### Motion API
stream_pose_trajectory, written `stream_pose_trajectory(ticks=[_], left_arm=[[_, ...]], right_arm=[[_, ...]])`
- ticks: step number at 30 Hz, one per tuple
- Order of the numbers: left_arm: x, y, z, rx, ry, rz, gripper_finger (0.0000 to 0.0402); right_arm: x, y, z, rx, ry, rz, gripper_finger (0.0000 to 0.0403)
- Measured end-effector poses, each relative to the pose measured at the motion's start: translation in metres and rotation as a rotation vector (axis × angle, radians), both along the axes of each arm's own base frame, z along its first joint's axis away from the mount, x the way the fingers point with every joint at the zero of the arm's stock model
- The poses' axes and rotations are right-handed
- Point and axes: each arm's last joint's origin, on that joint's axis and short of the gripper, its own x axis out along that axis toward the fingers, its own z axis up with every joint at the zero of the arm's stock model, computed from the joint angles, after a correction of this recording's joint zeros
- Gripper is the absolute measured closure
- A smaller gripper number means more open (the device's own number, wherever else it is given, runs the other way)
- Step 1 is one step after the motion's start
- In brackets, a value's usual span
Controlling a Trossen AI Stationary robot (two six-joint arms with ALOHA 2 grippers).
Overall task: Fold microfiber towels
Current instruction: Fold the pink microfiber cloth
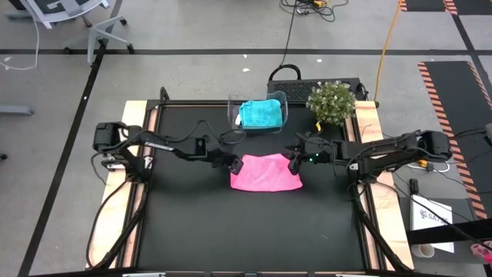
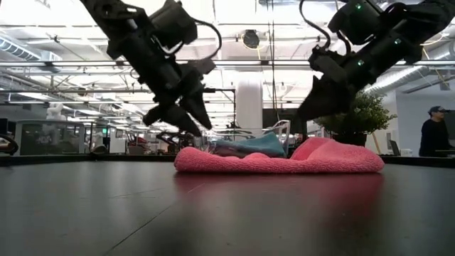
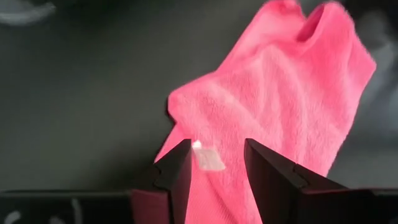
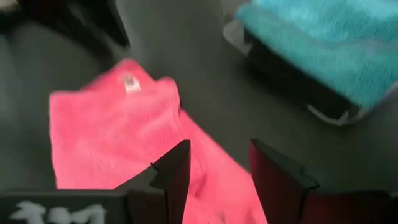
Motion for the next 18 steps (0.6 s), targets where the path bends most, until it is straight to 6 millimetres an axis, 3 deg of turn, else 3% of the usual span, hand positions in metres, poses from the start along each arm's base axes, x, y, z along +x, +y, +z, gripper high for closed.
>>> stream_pose_trajectory(ticks=[9, 18], left_arm=[[0.008, 0.023, -0.029, -0.029, 0.035, -0.026, 0.0252], [0.007, 0.044, -0.03, -0.03, 0.003, -0.083, 0.0252]], right_arm=[[-0.002, -0.001, 0.01, 0.017, -0.075, -0.018, 0.0245], [-0.002, -0.001, 0.01, 0.035, -0.082, -0.03, 0.0245]])
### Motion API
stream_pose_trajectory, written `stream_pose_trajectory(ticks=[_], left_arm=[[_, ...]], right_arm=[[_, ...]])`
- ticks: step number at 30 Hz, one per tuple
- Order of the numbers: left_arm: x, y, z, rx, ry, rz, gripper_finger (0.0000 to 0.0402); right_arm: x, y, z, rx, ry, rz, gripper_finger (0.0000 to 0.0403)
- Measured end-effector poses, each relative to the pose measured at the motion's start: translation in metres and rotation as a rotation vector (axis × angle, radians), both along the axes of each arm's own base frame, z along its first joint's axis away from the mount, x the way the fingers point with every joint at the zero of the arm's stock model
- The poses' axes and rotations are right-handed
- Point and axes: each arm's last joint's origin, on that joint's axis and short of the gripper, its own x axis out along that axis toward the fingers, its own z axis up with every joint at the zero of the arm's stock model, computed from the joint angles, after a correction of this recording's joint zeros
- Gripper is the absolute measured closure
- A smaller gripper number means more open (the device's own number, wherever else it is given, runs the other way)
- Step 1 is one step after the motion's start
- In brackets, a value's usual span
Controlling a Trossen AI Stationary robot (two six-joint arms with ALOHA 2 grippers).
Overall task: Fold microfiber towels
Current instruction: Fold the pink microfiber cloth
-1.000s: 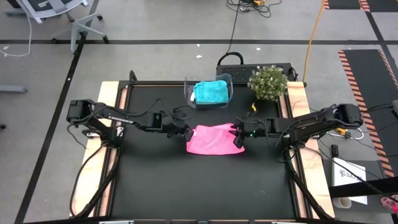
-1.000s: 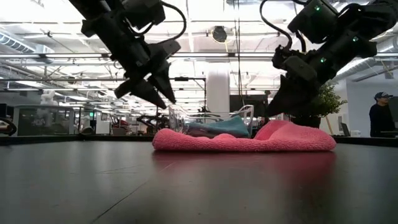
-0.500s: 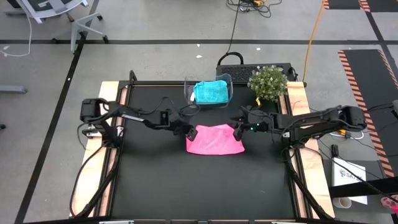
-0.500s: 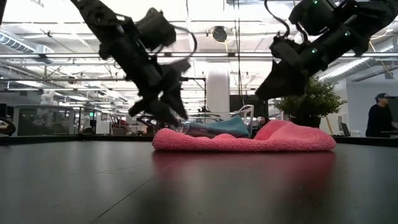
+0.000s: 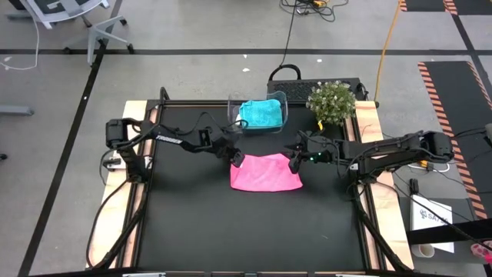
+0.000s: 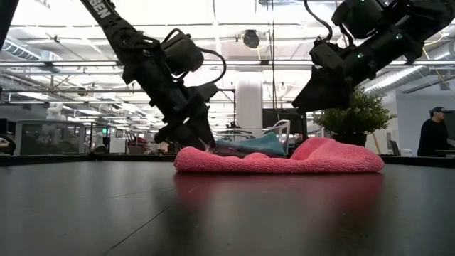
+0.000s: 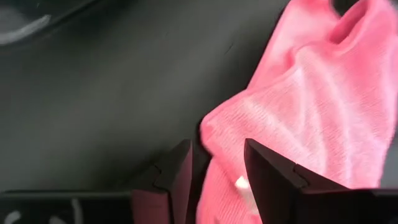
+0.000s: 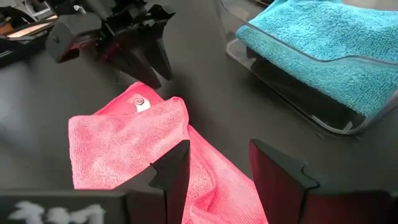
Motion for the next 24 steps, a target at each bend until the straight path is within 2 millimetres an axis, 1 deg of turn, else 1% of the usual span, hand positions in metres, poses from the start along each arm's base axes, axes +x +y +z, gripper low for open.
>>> stream_pose_trajectory(ticks=[5, 9, 13, 18, 24], left_arm=[[0.003, 0.005, 0.001, 0.01, -0.047, -0.009, 0.0252], [0.006, 0.007, -0.011, 0.0, -0.031, -0.014, 0.0252], [0.013, 0.007, -0.022, -0.003, -0.007, -0.036, 0.0252], [0.025, 0.01, -0.022, 0.025, -0.004, -0.07, 0.0252], [0.025, 0.006, -0.023, 0.023, 0.021, -0.122, 0.0252]], right_arm=[[0.0, 0.0, 0.0, 0.016, -0.011, -0.012, 0.0245], [0.0, 0.0, 0.0, 0.034, -0.017, -0.023, 0.0245], [0.0, 0.0, 0.0, 0.041, -0.02, -0.028, 0.0245], [0.0, 0.0, 0.0, 0.05, -0.019, -0.034, 0.0245], [0.0, 0.0, 0.0, 0.055, -0.023, -0.039, 0.0245]])
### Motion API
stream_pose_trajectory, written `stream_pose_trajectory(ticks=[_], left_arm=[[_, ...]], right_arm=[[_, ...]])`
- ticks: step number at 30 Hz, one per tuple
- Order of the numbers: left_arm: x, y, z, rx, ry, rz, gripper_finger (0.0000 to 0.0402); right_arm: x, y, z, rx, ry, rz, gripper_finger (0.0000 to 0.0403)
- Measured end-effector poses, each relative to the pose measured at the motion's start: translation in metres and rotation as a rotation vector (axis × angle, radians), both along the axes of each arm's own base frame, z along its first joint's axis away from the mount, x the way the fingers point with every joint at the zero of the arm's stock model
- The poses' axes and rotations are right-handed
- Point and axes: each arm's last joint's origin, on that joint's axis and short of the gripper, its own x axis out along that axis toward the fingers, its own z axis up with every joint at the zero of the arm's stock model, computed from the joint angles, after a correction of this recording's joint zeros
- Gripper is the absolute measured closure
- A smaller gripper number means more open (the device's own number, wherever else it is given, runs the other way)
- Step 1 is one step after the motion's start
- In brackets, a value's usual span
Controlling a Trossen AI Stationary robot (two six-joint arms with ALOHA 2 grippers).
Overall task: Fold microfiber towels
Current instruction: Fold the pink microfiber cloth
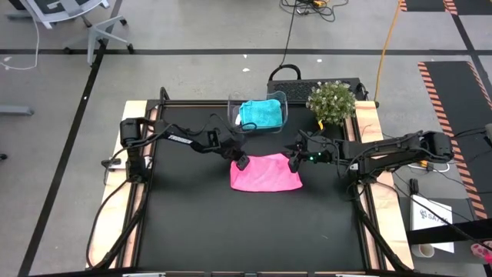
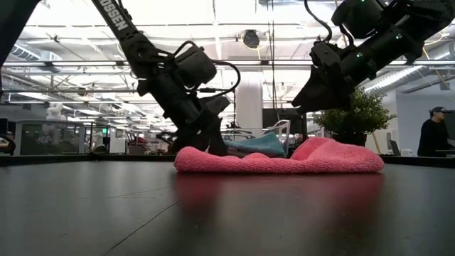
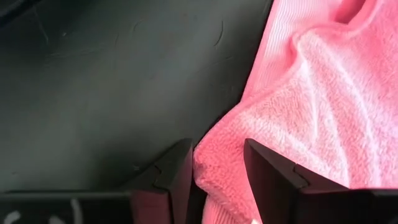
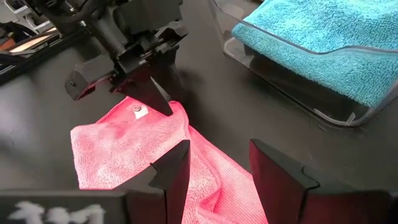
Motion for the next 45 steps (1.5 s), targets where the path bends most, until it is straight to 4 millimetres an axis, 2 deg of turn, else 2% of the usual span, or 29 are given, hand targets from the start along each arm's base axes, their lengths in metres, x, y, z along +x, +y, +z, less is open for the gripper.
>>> stream_pose_trajectory(ticks=[5, 8, 10, 13, 15, 18, 21, 25, 28, 32, 36, 41, 45], left_arm=[[-0.003, -0.006, -0.002, 0.006, 0.063, -0.002, 0.0252], [-0.003, -0.009, -0.001, 0.042, 0.071, 0.009, 0.027], [-0.004, -0.01, -0.001, 0.048, 0.073, 0.013, 0.0299], [-0.004, -0.01, 0.002, 0.052, 0.082, 0.023, 0.0366], [-0.005, -0.012, 0.006, 0.058, 0.095, 0.025, 0.039], [-0.007, -0.013, 0.02, 0.085, 0.119, 0.042, 0.0393], [-0.009, -0.018, 0.045, 0.104, 0.11, 0.044, 0.0398], [-0.018, -0.03, 0.074, 0.066, 0.079, 0.075, 0.0399], [-0.026, -0.041, 0.086, 0.044, 0.089, 0.114, 0.0398], [-0.034, -0.052, 0.077, 0.063, 0.224, 0.149, 0.0398], [-0.03, -0.052, 0.06, 0.073, 0.279, 0.167, 0.0387], [-0.013, -0.048, 0.043, 0.088, 0.224, 0.138, 0.0339], [-0.011, -0.045, 0.034, 0.053, 0.237, 0.123, 0.0291]], right_arm=[[0.0, 0.0, 0.0, -0.001, 0.0, 0.0, 0.0245], [0.0, 0.0, 0.0, -0.002, 0.001, 0.001, 0.0245], [0.0, 0.0, 0.0, -0.001, 0.0, 0.0, 0.0245], [0.0, 0.0, 0.0, 0.0, 0.0, 0.0, 0.0245], [0.0, 0.0, 0.0, 0.001, 0.0, 0.001, 0.0245], [0.0, 0.0, 0.0, 0.001, 0.001, 0.002, 0.0245], [0.0, 0.0, 0.0, -0.001, 0.007, 0.004, 0.0245], [0.0, 0.0, -0.001, -0.013, 0.013, 0.012, 0.0245], [0.0, 0.0, -0.001, -0.015, 0.013, 0.014, 0.0245], [0.0, 0.001, 0.0, -0.005, 0.008, 0.043, 0.0245], [0.001, 0.003, 0.0, 0.019, 0.002, 0.086, 0.0245], [0.001, 0.003, 0.0, 0.039, -0.003, 0.106, 0.0245], [0.001, 0.004, -0.001, 0.041, 0.005, 0.108, 0.0245]])
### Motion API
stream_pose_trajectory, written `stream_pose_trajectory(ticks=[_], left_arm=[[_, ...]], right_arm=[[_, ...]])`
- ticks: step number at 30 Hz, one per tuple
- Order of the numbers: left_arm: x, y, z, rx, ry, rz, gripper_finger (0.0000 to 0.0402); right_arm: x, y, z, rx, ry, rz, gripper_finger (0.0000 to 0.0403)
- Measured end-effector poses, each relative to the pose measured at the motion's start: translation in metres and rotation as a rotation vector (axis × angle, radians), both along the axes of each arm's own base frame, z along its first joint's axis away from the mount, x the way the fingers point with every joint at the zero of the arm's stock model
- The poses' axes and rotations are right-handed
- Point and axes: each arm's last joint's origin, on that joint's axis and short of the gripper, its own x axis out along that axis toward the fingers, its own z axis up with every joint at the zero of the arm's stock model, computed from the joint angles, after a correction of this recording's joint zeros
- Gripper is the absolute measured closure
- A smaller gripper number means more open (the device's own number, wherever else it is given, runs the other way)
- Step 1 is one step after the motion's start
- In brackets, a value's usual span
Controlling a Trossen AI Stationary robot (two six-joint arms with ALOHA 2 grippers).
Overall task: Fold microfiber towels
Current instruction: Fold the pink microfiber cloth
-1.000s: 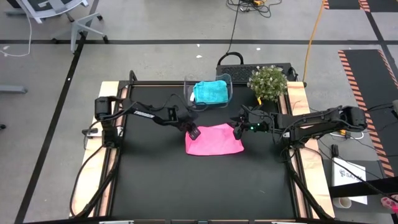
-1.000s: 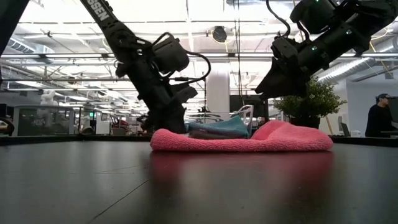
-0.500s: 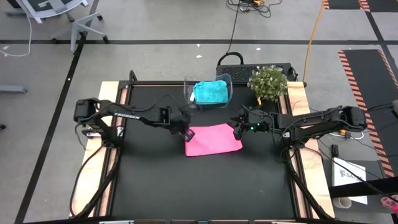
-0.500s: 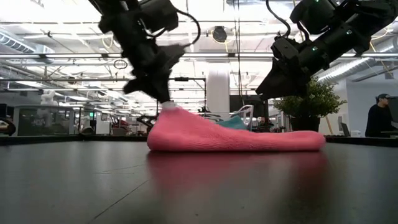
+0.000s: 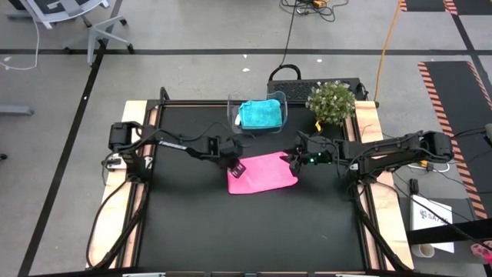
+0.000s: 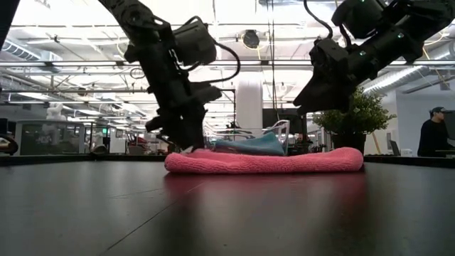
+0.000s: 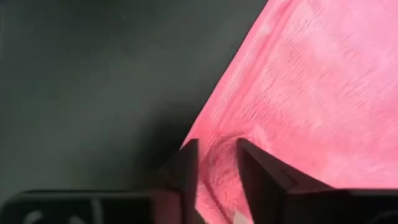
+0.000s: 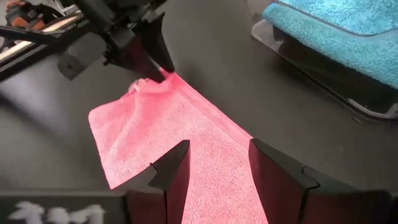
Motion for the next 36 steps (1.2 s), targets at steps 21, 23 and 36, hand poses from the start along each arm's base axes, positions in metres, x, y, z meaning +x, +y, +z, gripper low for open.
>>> stream_pose_trajectory(ticks=[21, 23, 36], left_arm=[[-0.005, -0.047, 0.051, -0.036, -0.211, -0.016, 0.0201], [-0.001, -0.051, 0.041, -0.048, -0.196, -0.002, 0.0201], [0.009, -0.075, -0.018, -0.194, -0.005, 0.029, 0.0202]], right_arm=[[0.003, 0.008, -0.026, 0.058, 0.172, 0.031, 0.0297], [0.005, 0.008, -0.032, 0.068, 0.199, 0.026, 0.0314], [0.015, 0.005, -0.06, 0.044, 0.292, 0.021, 0.0393]])
